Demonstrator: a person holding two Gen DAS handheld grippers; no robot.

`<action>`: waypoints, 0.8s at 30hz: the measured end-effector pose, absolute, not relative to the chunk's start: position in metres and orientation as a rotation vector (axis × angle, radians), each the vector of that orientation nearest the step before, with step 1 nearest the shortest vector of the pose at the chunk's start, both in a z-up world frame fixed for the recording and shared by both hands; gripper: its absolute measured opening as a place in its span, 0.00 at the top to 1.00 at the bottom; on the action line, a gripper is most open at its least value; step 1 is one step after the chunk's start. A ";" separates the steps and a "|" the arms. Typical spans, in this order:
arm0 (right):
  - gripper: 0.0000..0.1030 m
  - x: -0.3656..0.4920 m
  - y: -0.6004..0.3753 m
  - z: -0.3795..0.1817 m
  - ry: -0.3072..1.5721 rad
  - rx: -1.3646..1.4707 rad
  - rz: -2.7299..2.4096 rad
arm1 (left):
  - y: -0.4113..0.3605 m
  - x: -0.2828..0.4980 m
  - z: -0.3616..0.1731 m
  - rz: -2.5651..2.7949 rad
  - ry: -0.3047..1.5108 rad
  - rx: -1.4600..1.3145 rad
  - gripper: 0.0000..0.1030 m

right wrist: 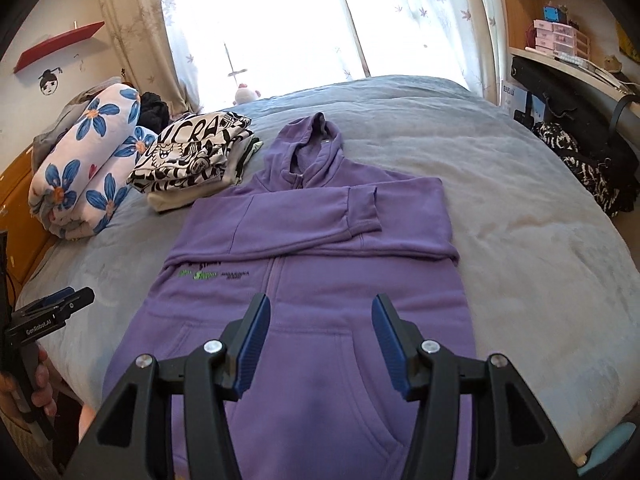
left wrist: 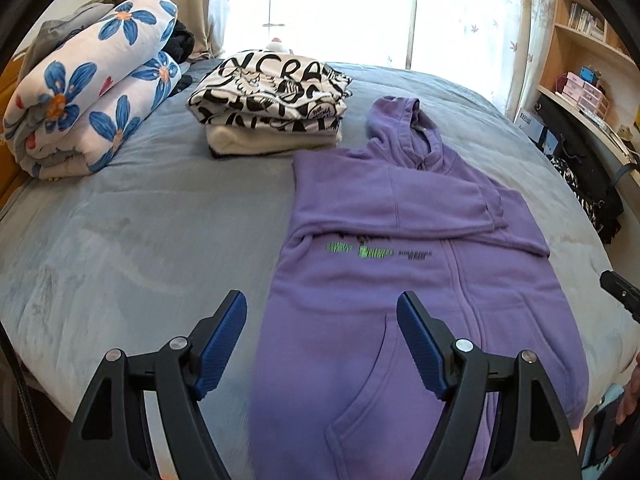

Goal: Fold large clothes
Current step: 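Move both tools to the hoodie hem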

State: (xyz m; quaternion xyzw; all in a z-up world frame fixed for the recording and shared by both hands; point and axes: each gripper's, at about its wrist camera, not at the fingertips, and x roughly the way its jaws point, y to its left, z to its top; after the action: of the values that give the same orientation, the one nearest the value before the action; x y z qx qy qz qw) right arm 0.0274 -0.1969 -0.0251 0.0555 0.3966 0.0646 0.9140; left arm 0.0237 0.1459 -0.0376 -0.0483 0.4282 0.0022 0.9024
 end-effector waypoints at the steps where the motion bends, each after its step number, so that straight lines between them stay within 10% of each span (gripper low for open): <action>1: 0.49 0.022 -0.198 -0.026 0.815 0.110 0.132 | 0.147 0.020 -0.040 0.005 0.891 -0.101 0.26; 24: 0.49 -0.041 -0.279 -0.082 0.951 0.164 0.119 | 0.190 -0.034 -0.120 -0.123 1.128 -0.171 0.26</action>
State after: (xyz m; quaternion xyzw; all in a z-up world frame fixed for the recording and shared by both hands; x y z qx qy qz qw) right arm -0.0411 -0.2788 -0.0822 0.0787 0.4570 0.0571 0.8842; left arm -0.0338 0.1895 -0.1198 -0.0810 0.5335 -0.0584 0.8399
